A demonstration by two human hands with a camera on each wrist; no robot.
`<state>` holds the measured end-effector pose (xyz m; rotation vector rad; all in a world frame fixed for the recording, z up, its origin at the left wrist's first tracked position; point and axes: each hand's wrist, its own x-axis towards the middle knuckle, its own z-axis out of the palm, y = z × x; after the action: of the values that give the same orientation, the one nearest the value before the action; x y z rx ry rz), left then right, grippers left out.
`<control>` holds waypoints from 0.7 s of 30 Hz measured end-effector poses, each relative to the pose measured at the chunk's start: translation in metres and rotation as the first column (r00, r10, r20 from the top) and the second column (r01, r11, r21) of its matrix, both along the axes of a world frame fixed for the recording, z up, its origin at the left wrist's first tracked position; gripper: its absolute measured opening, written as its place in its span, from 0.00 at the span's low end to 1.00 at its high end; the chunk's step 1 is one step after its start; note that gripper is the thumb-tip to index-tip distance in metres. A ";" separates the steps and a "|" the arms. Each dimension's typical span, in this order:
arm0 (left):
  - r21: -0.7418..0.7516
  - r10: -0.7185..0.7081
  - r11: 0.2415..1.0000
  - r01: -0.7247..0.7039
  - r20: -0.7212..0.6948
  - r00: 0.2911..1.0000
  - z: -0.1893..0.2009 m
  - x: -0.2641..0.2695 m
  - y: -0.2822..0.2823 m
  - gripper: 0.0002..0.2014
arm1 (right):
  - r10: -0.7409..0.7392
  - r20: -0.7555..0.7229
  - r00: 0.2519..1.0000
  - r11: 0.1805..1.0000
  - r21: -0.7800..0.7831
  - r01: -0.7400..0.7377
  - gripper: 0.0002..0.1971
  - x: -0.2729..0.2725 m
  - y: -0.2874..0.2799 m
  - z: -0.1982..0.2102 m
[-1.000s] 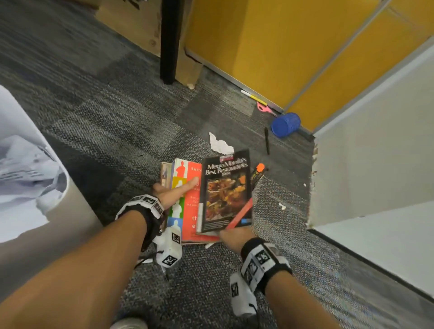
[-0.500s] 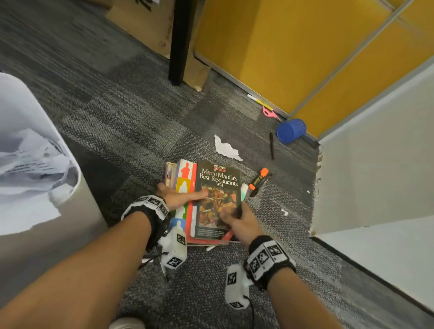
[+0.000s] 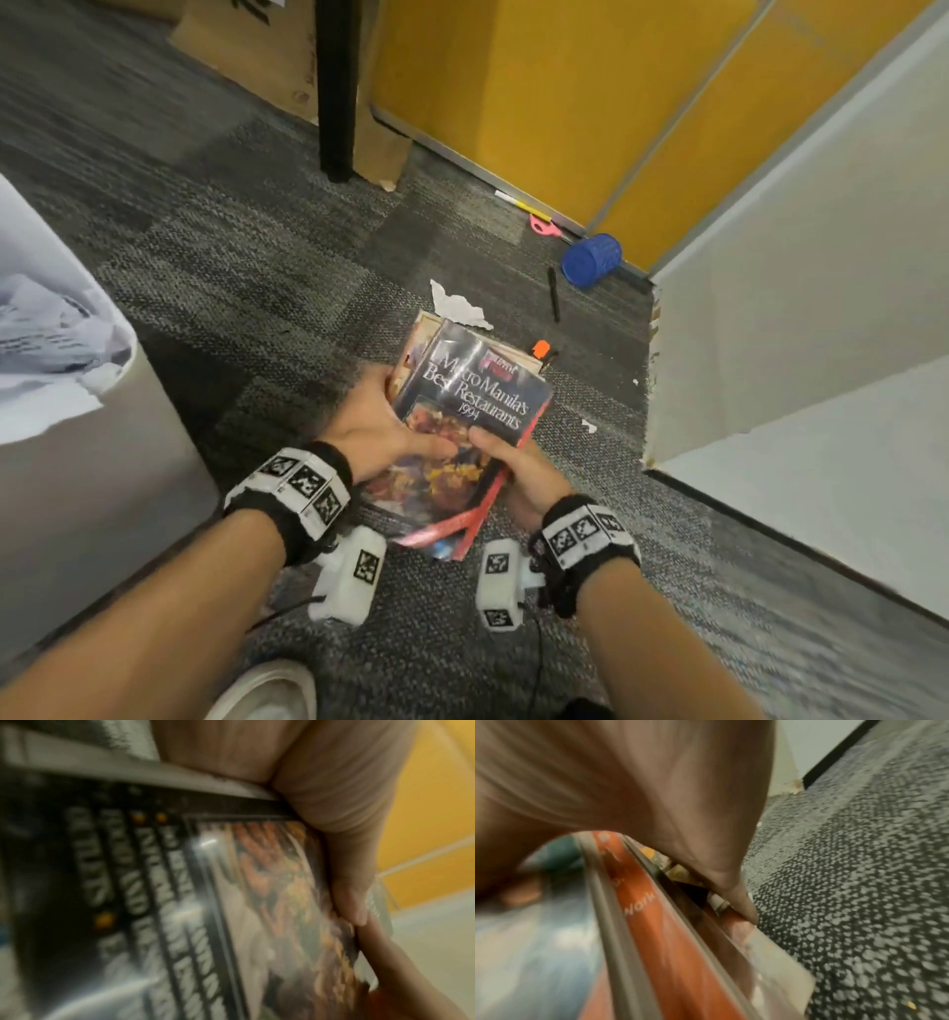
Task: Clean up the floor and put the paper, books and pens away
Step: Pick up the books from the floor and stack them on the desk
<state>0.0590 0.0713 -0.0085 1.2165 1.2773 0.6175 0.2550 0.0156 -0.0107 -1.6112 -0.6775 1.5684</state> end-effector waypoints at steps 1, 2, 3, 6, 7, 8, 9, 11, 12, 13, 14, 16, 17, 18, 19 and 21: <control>0.048 -0.047 0.998 0.048 -0.022 0.999 0.008 0.004 -0.006 0.49 | -0.012 -0.019 1.000 1.000 0.019 0.012 0.42 0.003 -0.008 0.004; 0.082 -0.083 0.993 0.086 -0.037 0.996 0.015 0.008 -0.013 0.47 | -0.027 -0.009 1.000 0.999 0.039 0.027 0.41 0.007 -0.018 0.006; 0.106 -0.106 0.988 0.109 -0.031 0.994 0.019 0.012 -0.020 0.46 | -0.047 0.019 0.999 0.997 0.057 0.046 0.41 0.012 -0.030 0.008; 0.148 -0.157 0.977 0.155 -0.001 0.988 0.018 0.025 -0.042 0.48 | -0.081 0.128 0.988 0.986 0.153 0.061 0.41 0.025 -0.061 0.012; 0.162 -0.164 0.974 0.160 0.009 0.986 0.016 0.029 -0.050 0.49 | -0.088 0.187 0.978 0.982 0.183 0.053 0.40 0.030 -0.070 0.013; 0.171 -0.168 0.972 0.164 0.009 0.986 0.012 0.032 -0.057 0.49 | -0.105 0.235 0.966 0.975 0.215 0.054 0.38 0.035 -0.078 0.013; 0.192 -0.172 0.967 0.168 0.006 0.985 0.009 0.036 -0.066 0.50 | -0.125 0.264 0.956 0.966 0.250 0.057 0.38 0.040 -0.089 0.013; 0.235 -0.168 0.958 0.165 -0.005 0.986 0.004 0.042 -0.081 0.48 | -0.153 0.307 0.939 0.950 0.308 0.054 0.42 0.048 -0.106 0.014; 0.257 -0.170 0.952 0.168 -0.012 0.985 0.001 0.045 -0.086 0.47 | -0.163 0.334 0.928 0.946 0.321 0.051 0.45 0.052 -0.114 0.013; 0.282 -0.181 0.942 0.182 -0.032 0.983 -0.002 0.048 -0.089 0.47 | -0.163 0.355 0.921 0.949 0.313 0.048 0.46 0.056 -0.121 0.011; 0.292 -0.207 0.931 0.217 -0.067 0.976 -0.004 0.052 -0.090 0.48 | -0.142 0.353 0.925 0.958 0.283 0.039 0.45 0.056 -0.126 0.011; 0.291 -0.300 0.898 0.331 -0.149 0.942 -0.008 0.056 -0.088 0.51 | -0.073 0.354 0.932 0.980 0.198 0.002 0.44 0.058 -0.137 0.006; 0.279 -0.337 0.883 0.377 -0.181 0.924 -0.010 0.058 -0.085 0.53 | -0.049 0.371 0.927 0.989 0.148 -0.007 0.43 0.058 -0.140 0.001; 0.266 -0.359 0.876 0.402 -0.196 0.912 -0.010 0.060 -0.083 0.54 | -0.018 0.389 0.921 0.993 0.113 -0.028 0.42 0.058 -0.141 0.000; 0.270 -0.363 0.873 0.407 -0.200 0.910 -0.010 0.062 -0.079 0.55 | -0.006 0.412 0.911 0.995 0.096 -0.037 0.40 0.060 -0.138 -0.001; 0.259 -0.374 0.870 0.419 -0.208 0.904 -0.010 0.065 -0.072 0.53 | -0.025 0.452 0.892 0.993 0.114 -0.030 0.41 0.067 -0.129 -0.008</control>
<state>0.1240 -0.0005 -0.0185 1.7537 1.0301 0.4271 0.3216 -0.1136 -0.0184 -1.9031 -0.9983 1.1286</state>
